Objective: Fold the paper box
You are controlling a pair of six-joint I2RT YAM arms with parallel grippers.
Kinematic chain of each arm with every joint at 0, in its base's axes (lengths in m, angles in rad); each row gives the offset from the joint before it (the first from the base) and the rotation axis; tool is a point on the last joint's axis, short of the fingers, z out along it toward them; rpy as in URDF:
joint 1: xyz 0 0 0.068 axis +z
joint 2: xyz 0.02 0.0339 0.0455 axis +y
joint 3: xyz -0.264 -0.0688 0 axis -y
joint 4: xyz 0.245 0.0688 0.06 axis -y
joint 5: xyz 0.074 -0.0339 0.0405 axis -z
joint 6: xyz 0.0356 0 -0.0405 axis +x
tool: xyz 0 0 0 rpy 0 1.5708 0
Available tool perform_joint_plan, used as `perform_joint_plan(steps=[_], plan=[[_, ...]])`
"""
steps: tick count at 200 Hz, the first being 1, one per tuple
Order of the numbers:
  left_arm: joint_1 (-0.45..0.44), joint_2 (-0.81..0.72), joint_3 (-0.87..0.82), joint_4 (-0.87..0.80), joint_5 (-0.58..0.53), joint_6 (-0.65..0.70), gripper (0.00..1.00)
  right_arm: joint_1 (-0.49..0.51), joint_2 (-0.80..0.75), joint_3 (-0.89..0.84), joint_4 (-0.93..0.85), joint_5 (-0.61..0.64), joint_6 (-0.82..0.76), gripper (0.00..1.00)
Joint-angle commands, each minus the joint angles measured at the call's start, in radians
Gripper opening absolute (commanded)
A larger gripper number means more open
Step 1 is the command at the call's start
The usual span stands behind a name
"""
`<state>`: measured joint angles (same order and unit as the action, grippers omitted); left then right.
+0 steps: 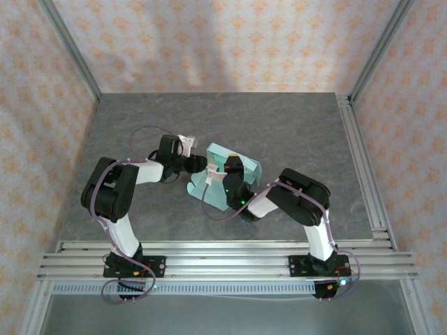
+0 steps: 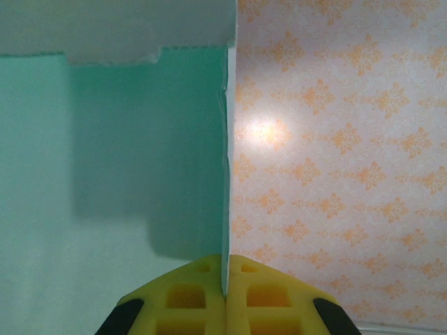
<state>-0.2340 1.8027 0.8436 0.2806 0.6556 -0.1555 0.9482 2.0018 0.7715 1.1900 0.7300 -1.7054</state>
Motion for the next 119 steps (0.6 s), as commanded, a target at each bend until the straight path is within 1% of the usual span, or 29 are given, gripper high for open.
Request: perform_joint_plan(steps=[1,33,66,82,119], plan=[[-0.017,0.010,0.032,0.031,0.035,0.021,0.50,0.001,-0.029,0.003,-0.069,-0.013,0.024,0.00],[-0.027,0.005,0.023,0.035,0.034,0.036,0.53,0.001,-0.039,0.006,-0.099,-0.014,0.047,0.00],[-0.027,0.014,0.025,0.044,0.029,0.040,0.54,0.001,-0.040,0.006,-0.103,-0.013,0.054,0.00],[-0.028,0.022,0.036,0.050,0.033,0.036,0.52,0.001,-0.043,0.006,-0.107,-0.017,0.058,0.00],[-0.034,0.049,0.072,0.046,0.052,0.039,0.45,0.000,-0.058,0.009,-0.146,-0.032,0.088,0.00]])
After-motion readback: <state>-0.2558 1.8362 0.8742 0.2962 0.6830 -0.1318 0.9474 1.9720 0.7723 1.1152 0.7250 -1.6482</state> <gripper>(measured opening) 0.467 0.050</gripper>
